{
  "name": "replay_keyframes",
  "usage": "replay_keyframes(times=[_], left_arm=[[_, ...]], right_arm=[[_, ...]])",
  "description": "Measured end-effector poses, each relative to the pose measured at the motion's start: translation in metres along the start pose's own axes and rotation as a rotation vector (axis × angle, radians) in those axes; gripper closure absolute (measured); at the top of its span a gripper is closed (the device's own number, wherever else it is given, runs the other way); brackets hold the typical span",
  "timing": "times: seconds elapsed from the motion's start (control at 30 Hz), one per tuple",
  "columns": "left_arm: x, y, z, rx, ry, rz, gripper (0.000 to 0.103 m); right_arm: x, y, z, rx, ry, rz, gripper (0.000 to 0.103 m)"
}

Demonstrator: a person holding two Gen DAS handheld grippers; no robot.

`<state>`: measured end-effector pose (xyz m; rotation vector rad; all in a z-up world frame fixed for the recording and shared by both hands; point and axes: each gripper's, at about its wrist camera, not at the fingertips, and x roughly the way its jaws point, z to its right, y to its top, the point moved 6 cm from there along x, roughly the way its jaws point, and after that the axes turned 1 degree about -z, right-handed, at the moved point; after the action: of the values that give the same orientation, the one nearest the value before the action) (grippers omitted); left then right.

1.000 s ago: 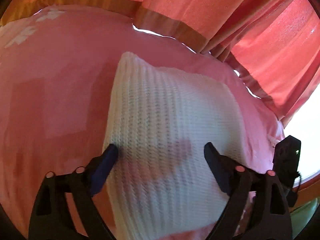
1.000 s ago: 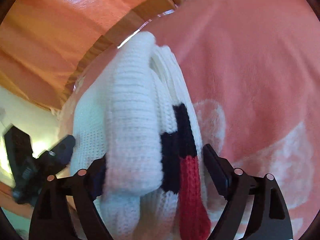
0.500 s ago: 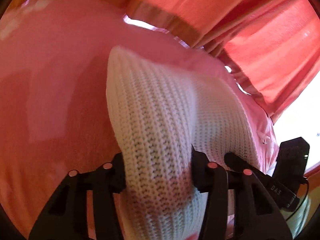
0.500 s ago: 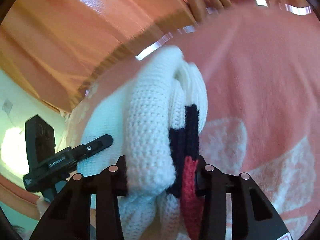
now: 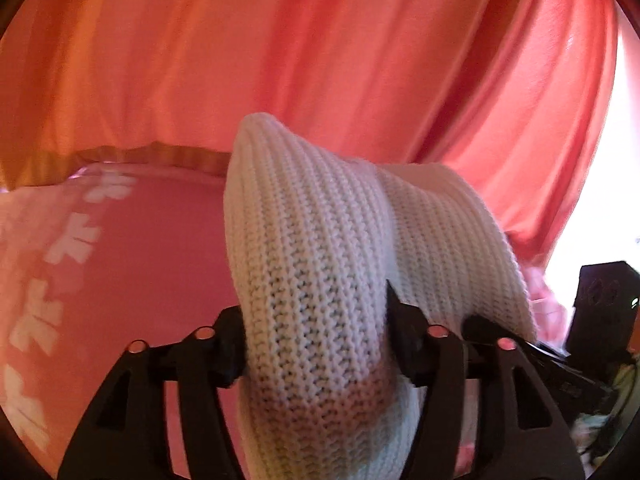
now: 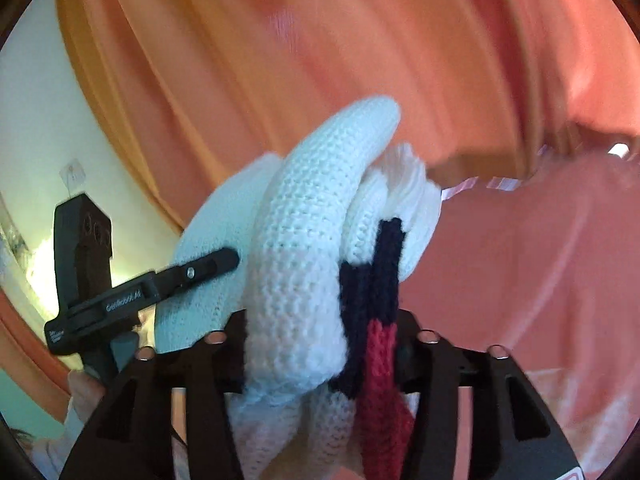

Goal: Fold small clothes

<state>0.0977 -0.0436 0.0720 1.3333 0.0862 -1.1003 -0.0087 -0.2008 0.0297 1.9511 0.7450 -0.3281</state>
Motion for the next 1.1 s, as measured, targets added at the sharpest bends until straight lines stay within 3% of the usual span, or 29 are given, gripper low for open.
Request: replay_keyframes(times=[0.03,0.07,0.1,0.13,0.17,0.2,0.3,0.4,0.5,0.53,0.6,0.7,0.8,0.9,1.1], left_arm=[[0.014,-0.007,-0.019,0.002,0.051,-0.012,0.03],[0.031,-0.017,-0.038,0.001,0.119,-0.035,0.028],[0.052,-0.034,-0.064,-0.014,0.23,-0.088,0.031],[0.061,-0.046,-0.08,-0.029,0.293,-0.129,0.04],[0.065,-0.056,-0.091,-0.056,0.312,-0.165,0.042],[0.06,-0.059,-0.091,-0.074,0.28,-0.157,0.042],[0.032,-0.056,-0.077,-0.04,0.249,-0.084,0.039],[0.022,-0.062,-0.062,-0.013,0.259,-0.058,0.034],[0.051,-0.073,-0.06,-0.016,0.289,-0.136,0.034],[0.059,-0.077,-0.058,-0.015,0.299,-0.163,0.034],[0.066,-0.093,-0.065,-0.026,0.304,-0.207,0.032],[0.06,-0.095,-0.061,-0.007,0.318,-0.185,0.032],[0.054,-0.1,-0.058,-0.004,0.311,-0.19,0.03],[0.058,-0.107,-0.055,0.019,0.316,-0.212,0.026],[0.06,-0.111,-0.05,0.047,0.334,-0.211,0.026]], right_arm=[[0.022,-0.009,0.008,-0.002,-0.019,-0.039,0.044],[0.044,-0.02,0.02,-0.008,-0.059,-0.089,0.049],[0.066,-0.035,0.035,-0.004,-0.137,-0.153,0.057],[0.075,-0.045,0.045,0.017,-0.199,-0.198,0.075],[0.072,-0.046,0.042,0.034,-0.164,-0.182,0.077],[0.065,-0.043,0.034,0.028,-0.135,-0.147,0.077],[0.035,-0.034,-0.013,-0.154,-0.117,-0.05,0.093],[0.049,-0.05,-0.036,-0.228,-0.1,-0.123,0.096],[0.088,-0.086,0.006,-0.207,-0.267,-0.33,0.103],[0.091,-0.095,0.021,-0.167,-0.275,-0.365,0.103],[0.08,-0.087,0.026,-0.083,-0.22,-0.338,0.103],[0.056,-0.076,0.007,-0.151,-0.199,-0.256,0.103],[0.056,-0.087,0.004,-0.178,-0.179,-0.292,0.103],[0.08,-0.101,0.033,-0.192,-0.28,-0.377,0.103],[0.068,-0.092,0.03,-0.158,-0.261,-0.343,0.103]])
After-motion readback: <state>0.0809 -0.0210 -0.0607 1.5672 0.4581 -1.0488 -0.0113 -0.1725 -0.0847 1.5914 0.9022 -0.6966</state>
